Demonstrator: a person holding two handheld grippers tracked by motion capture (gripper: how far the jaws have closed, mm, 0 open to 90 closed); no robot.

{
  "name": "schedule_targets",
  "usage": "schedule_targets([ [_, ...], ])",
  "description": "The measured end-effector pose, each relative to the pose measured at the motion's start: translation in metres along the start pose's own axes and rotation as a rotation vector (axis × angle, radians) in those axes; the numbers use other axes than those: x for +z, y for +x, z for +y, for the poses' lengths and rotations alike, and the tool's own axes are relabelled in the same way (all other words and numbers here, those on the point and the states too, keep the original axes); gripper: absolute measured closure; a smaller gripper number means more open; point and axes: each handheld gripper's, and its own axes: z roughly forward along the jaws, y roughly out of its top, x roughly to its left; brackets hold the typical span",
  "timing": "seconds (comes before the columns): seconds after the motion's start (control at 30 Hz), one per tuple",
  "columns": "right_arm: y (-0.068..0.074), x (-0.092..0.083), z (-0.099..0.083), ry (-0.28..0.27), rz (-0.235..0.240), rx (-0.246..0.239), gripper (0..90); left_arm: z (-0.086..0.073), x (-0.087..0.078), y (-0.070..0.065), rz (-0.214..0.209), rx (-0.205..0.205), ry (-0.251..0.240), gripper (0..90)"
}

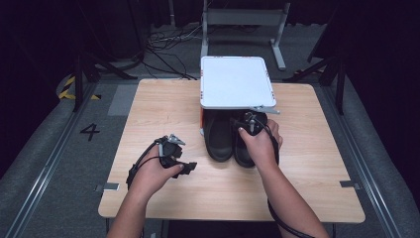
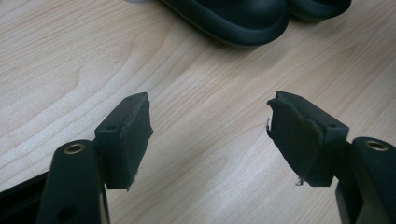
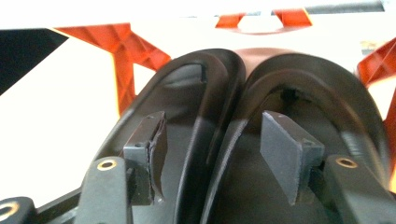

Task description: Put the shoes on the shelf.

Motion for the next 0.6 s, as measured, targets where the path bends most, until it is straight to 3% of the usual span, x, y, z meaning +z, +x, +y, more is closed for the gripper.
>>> schedule_targets([
  [0.27, -0.012, -0.049, 0.003, -0.036, 0.045, -0.049, 40.9, 0.016, 0.007, -0.006, -0.01, 0.036, 0.002, 30.0],
  [0.4, -0.023, -0.065, -0.005, 0.018, 0.03, -0.112, 40.6, 0.021, 0.013, -0.014, -0.03, 0.053, 0.027, 33.1],
  [0.6, -0.037, -0.09, -0.022, 0.076, 0.088, -0.132, 40.1, 0.027, 0.022, -0.019, -0.036, 0.046, 0.017, 38.8],
])
